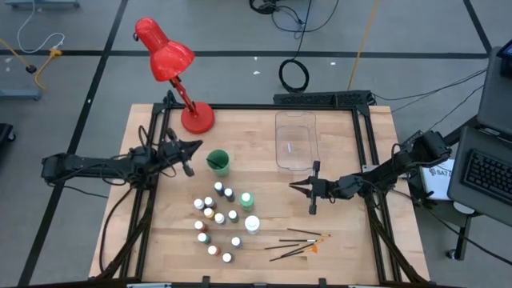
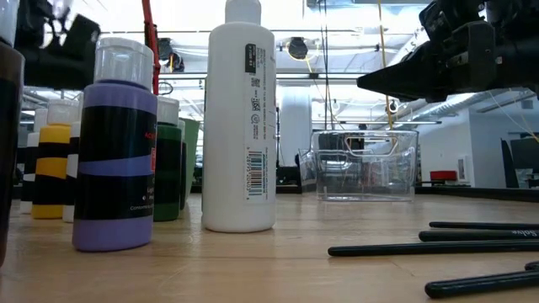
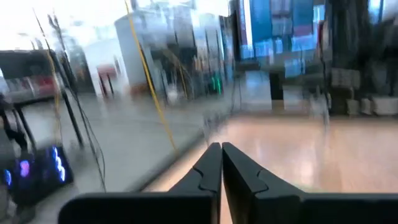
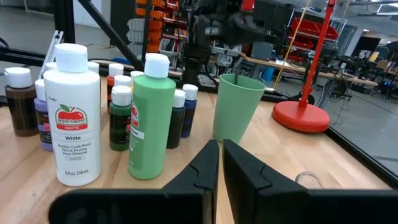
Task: Pick & Place Paint Supplies
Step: Put the gold paintbrush into the green cup
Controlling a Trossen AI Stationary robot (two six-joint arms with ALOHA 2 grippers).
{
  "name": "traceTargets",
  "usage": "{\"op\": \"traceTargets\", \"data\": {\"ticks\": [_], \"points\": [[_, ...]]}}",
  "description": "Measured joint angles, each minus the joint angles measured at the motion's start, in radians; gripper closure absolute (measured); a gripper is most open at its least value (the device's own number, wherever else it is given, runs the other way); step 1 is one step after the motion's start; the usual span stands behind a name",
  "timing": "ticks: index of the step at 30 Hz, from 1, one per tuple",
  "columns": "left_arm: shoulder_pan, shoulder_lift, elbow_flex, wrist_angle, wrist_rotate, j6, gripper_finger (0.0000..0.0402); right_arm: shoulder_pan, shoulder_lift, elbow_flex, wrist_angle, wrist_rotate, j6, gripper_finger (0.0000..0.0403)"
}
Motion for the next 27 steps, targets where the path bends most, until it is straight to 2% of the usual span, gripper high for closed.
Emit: {"op": "traceTargets", "data": {"ticks": [5,11,14,16,20,23,27], "points": [[0.0,0.024,0.0,-0.078,0.06,-0.037,0.0397,0.0,0.0,0.0,0.005,0.0,0.002,0.0387],[0.0,0.049,0.0,-0.137,0.175,0.027,0.0398,-0.001,-0.016,0.005,0.078,0.001,0.048,0.0387],[-0.001,0.049,0.0,-0.146,0.267,0.069,0.0399,0.003,-0.09,0.049,-0.043,-0.001,0.055,0.0388],[-0.001,0.052,0.0,-0.186,0.292,0.102,0.0399,0.012,-0.178,0.114,-0.294,-0.005,0.109,0.0393],[0.0,0.054,0.0,-0.19,0.288,0.119,0.0388,0.036,-0.323,0.364,-1.072,-0.003,0.376,0.0401],[0.0,0.054,0.0,-0.173,0.287,0.113,0.0386,0.095,-0.324,0.564,-1.567,-0.02,0.61,0.0402],[0.0,0.054,0.0,-0.156,0.287,0.085,0.0395,0.201,-0.24,0.757,-1.953,-0.102,0.814,0.0402]]}}
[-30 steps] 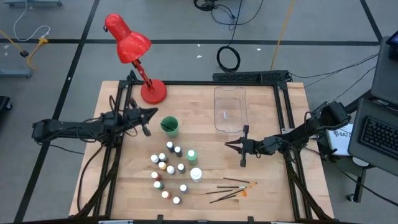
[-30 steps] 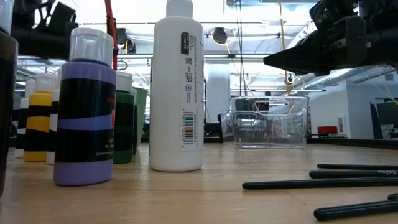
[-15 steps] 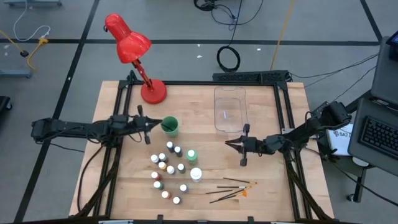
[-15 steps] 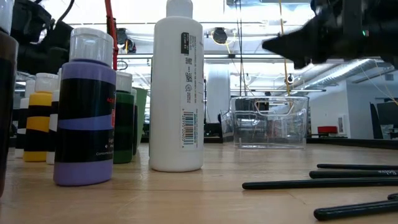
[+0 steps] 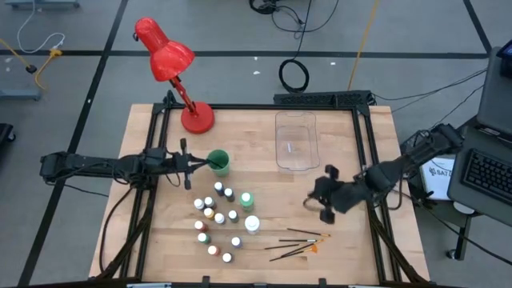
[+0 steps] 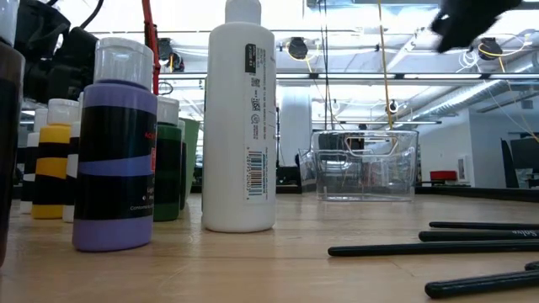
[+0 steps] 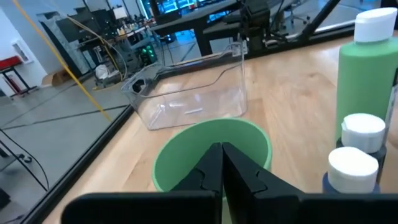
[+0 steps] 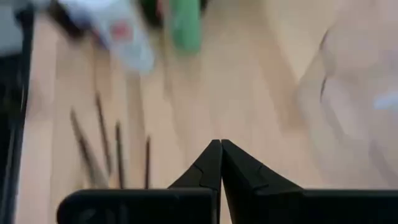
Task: Pick & Place Paint Supplies
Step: Put the gold paintbrush into the green cup
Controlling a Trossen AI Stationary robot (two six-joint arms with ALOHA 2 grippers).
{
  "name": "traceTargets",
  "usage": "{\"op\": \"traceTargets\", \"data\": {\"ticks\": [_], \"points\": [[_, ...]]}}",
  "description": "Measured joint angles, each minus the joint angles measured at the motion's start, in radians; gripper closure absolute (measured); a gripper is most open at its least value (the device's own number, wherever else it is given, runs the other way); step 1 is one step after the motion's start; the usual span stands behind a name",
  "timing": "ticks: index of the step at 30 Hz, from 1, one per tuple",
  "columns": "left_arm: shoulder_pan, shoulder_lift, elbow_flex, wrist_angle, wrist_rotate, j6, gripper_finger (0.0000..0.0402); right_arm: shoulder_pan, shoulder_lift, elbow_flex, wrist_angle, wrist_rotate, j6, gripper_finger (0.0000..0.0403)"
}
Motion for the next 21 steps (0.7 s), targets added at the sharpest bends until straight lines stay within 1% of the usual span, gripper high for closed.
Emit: {"op": "traceTargets", "data": {"ticks": [2,3,5,7,9,12,17,21], "points": [[0.0,0.0,0.0,0.001,0.0,-0.011,0.0399,0.053,0.056,0.044,-0.108,-0.032,0.087,0.0402],[0.0,0.0,0.0,0.0,0.0,-0.012,0.0399,0.075,0.084,0.055,-0.133,-0.039,0.129,0.0402],[0.0,0.0,0.0,0.0,0.0,-0.01,0.0395,0.107,0.135,0.059,-0.14,-0.077,0.203,0.0402],[0.0,0.0,0.0,0.0,0.0,-0.01,0.0388,0.128,0.188,0.048,-0.12,-0.144,0.28,0.0401],[0.0,0.0,0.0,0.004,0.0,-0.01,0.0382,0.139,0.241,0.036,-0.107,-0.191,0.355,0.0391],[0.0,0.0,0.0,0.005,0.0,-0.01,0.0382,0.14,0.307,0.015,-0.108,-0.276,0.414,0.0356],[0.0,0.0,0.0,0.003,0.0,-0.014,0.0396,0.142,0.383,-0.018,-0.113,-0.419,0.47,0.0281],[0.0,0.0,0.0,-0.001,0.0,-0.024,0.0396,0.177,0.395,-0.019,-0.064,-0.418,0.493,0.0234]]}}
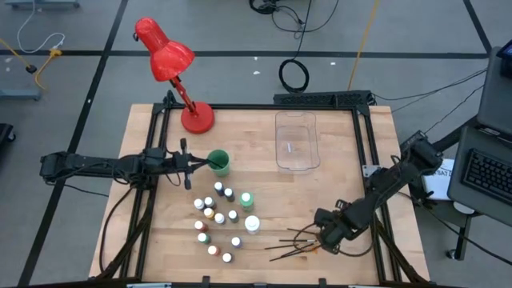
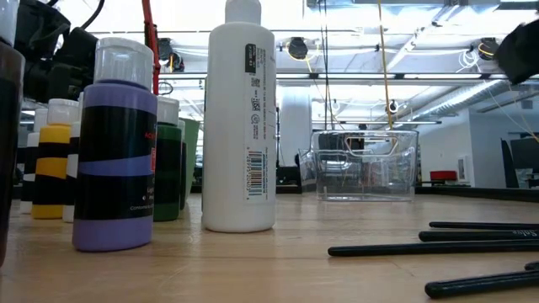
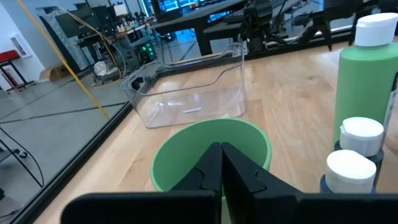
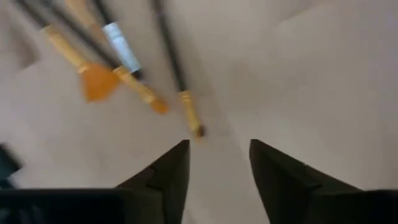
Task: Pick & Place Paint Supplies
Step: Put the gold paintbrush into the green cup
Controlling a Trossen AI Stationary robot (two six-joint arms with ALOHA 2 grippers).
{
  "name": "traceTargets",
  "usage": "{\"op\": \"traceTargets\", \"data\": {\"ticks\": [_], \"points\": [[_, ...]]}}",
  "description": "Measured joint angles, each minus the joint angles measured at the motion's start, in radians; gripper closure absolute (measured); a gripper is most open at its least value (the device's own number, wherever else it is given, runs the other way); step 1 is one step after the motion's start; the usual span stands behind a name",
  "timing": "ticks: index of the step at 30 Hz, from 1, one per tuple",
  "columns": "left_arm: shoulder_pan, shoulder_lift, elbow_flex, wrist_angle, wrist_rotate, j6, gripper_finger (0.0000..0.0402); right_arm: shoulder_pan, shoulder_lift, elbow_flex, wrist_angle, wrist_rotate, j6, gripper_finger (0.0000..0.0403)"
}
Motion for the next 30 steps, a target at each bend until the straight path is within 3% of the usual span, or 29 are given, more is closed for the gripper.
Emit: {"op": "traceTargets", "data": {"ticks": [4,9,22,28,30], "points": [[0.0,0.0,0.0,-0.001,0.0,-0.001,0.0382,0.045,0.0,0.0,0.079,0.075,0.026,0.022],[0.0,0.0,0.0,-0.003,0.0,0.006,0.0379,0.089,0.052,0.0,0.051,0.155,0.024,0.0249],[0.0,0.0,0.0,-0.009,0.0,0.006,0.0378,0.091,0.186,0.005,0.049,0.124,-0.027,0.0303],[0.0,0.0,0.0,-0.009,0.0,0.006,0.0378,0.087,0.187,0.003,0.056,0.045,-0.028,0.0387],[0.0,0.0,0.0,-0.009,0.0,0.007,0.0378,0.088,0.182,0.002,0.054,0.045,-0.02,0.0394]]}}
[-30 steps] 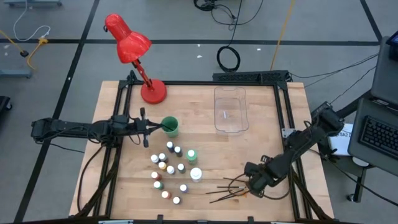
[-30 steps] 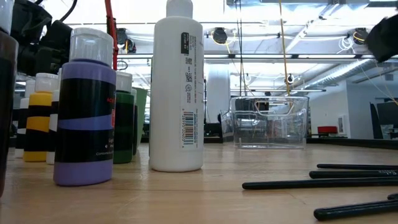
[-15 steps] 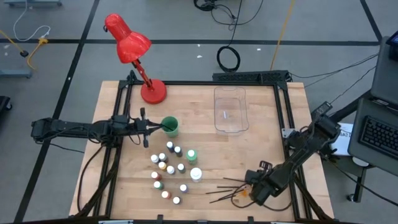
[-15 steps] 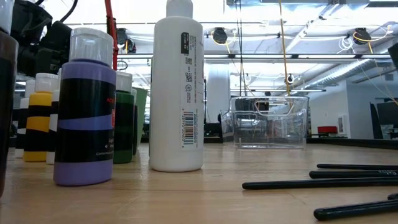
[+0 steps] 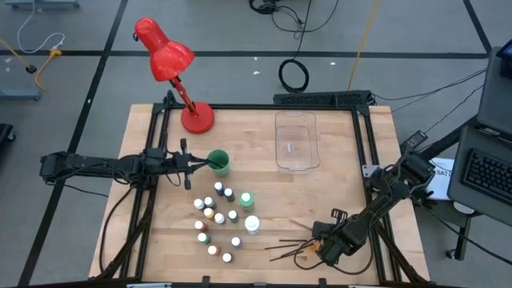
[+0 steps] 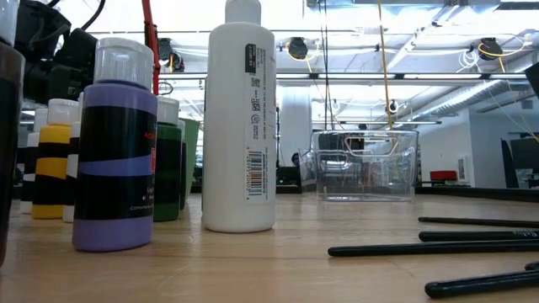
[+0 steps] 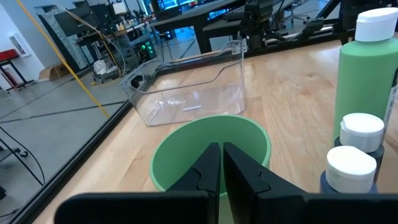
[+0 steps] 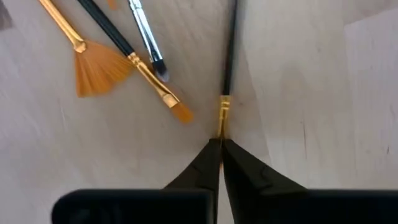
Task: Pick & Place Paint Supplies
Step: Put the gold paintbrush into the green cup
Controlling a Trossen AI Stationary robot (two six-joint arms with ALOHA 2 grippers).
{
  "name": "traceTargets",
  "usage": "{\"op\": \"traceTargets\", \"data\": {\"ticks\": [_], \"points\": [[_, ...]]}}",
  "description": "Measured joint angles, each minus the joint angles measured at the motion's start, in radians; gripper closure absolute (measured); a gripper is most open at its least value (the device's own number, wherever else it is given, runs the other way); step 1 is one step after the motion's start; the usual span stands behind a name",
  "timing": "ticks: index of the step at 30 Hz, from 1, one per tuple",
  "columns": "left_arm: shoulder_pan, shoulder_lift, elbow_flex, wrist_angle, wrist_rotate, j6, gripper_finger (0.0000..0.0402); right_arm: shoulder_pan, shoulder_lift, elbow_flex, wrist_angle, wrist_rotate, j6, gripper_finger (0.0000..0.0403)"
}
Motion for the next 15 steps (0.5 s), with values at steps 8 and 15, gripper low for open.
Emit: {"op": "traceTargets", "data": {"ticks": [8,15], "points": [[0.0,0.0,0.0,0.0,0.0,0.0,0.0378,0.013,-0.06,-0.008,-0.072,0.145,0.062,0.0401],[0.0,0.0,0.0,0.002,0.0,0.0,0.0378,0.043,-0.155,-0.005,-0.177,0.5,0.089,0.0402]]}}
